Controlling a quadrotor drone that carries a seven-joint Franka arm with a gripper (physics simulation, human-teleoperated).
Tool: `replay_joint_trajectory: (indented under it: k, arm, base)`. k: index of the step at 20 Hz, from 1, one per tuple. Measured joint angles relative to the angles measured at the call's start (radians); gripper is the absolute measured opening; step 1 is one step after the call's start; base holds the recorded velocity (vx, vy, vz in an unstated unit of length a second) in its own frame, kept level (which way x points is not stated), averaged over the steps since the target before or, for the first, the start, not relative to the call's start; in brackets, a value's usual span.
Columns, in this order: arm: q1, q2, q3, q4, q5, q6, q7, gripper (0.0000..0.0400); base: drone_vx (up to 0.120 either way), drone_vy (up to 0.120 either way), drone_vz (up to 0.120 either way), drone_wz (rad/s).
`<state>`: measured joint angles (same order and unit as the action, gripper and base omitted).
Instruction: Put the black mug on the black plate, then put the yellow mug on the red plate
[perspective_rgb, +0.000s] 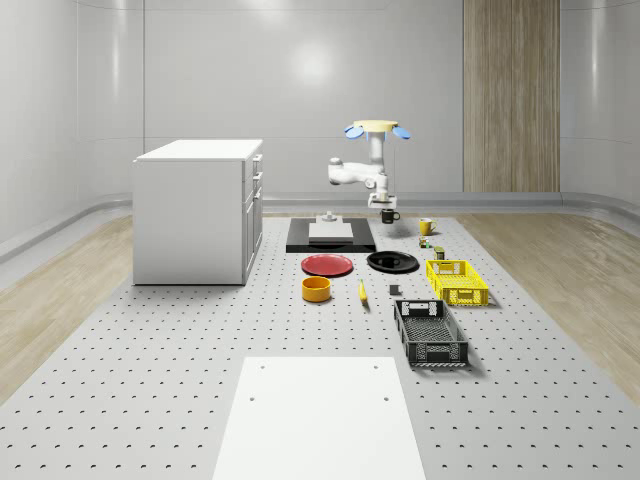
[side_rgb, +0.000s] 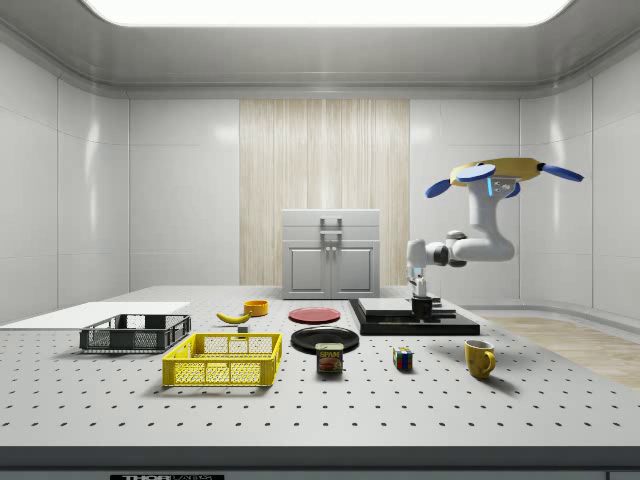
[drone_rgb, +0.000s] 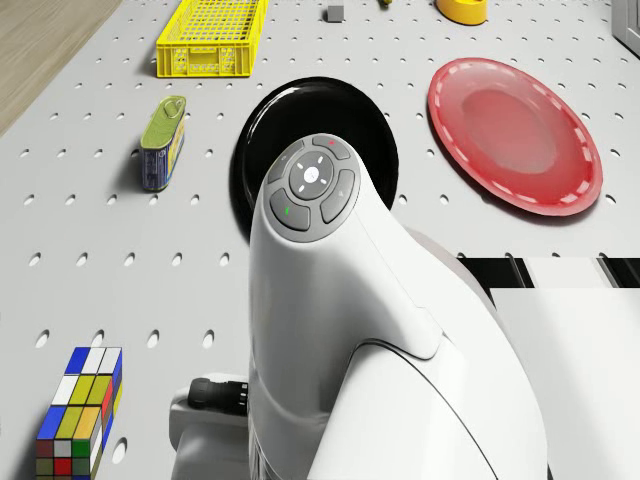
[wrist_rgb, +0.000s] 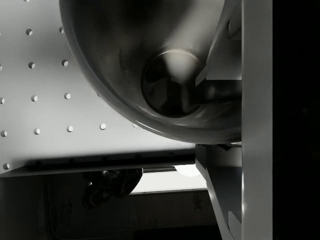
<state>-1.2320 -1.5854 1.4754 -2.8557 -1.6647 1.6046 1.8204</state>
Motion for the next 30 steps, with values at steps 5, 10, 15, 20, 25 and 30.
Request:
replay_joint_trajectory:
  k: [5,10,15,20,25,30]
  arm:
    - [-0.116,-0.055,0.004,-0.026,0.011,0.044,0.172,0.0103]
    - [-0.038,-0.053,0.003,-0.009,0.015,0.05,0.008,0.0122]
    - [0.005,-0.047,0.003,0.001,0.019,0.048,-0.082,0.0114]
    - [0.022,-0.042,0.003,0.005,0.021,0.046,-0.107,0.0108]
    - [0.009,-0.043,0.004,0.003,0.018,0.043,-0.028,0.0104]
    - [-0.034,-0.053,0.005,-0.007,0.013,0.045,0.073,0.0106]
  base:
    - [0.12,0.0,0.0,0.0]
    - [0.12,0.0,0.0,0.0]
    - [0.12,0.0,0.0,0.0]
    - [0.12,0.0,0.0,0.0]
    - [0.12,0.0,0.0,0.0]
    - [0.12,0.0,0.0,0.0]
